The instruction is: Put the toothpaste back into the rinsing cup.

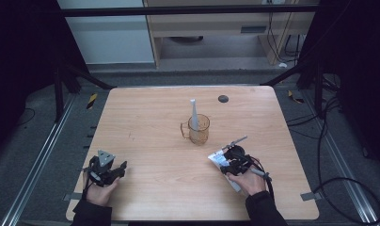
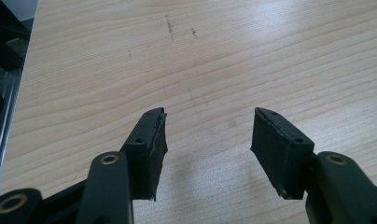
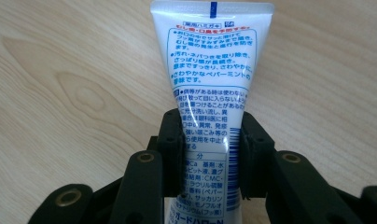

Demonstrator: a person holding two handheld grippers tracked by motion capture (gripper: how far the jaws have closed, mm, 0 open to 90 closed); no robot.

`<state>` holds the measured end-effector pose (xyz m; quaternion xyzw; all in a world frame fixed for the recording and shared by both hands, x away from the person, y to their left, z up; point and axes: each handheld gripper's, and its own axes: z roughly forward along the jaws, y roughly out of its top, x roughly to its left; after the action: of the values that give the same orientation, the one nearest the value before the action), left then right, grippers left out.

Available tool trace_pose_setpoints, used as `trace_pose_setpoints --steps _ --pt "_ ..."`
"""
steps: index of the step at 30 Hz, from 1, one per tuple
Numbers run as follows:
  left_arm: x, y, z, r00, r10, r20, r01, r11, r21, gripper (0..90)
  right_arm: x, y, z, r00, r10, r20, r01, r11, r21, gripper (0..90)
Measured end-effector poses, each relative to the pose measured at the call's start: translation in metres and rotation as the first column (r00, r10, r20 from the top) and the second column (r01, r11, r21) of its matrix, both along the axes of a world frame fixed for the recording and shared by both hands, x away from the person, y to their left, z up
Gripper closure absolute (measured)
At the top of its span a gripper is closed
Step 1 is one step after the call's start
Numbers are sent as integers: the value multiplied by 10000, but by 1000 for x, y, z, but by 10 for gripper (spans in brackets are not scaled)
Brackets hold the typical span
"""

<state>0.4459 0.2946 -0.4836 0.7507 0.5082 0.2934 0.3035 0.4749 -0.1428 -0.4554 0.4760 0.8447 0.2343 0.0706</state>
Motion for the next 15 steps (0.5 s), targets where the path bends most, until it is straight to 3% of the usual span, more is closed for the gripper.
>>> trace_pose_setpoints --steps 1,2,5,8,9,15 --pt "0 0 0 10000 0 0 0 10000 0 437 0 0 0 10000 0 0 0 10000 0 670" --pt "0 0 0 10000 1 0 -1 10000 5 437 -1 -2 5 9994 -33 347 20 9993 372 671" --pt "0 0 0 10000 -4 -1 4 10000 19 437 -3 -6 13 9950 -195 975 114 9965 824 674" --pt "0 -1 0 10000 -6 -11 6 10000 20 437 -5 -10 20 9879 -310 1522 143 9938 1101 678" --pt "0 -1 0 10000 -20 -13 20 10000 26 437 -5 -10 20 9879 -310 1522 143 9938 1101 678" --pt "0 -1 0 10000 -26 -9 26 10000 27 437 -2 -15 36 9695 -479 2404 112 9884 1517 683"
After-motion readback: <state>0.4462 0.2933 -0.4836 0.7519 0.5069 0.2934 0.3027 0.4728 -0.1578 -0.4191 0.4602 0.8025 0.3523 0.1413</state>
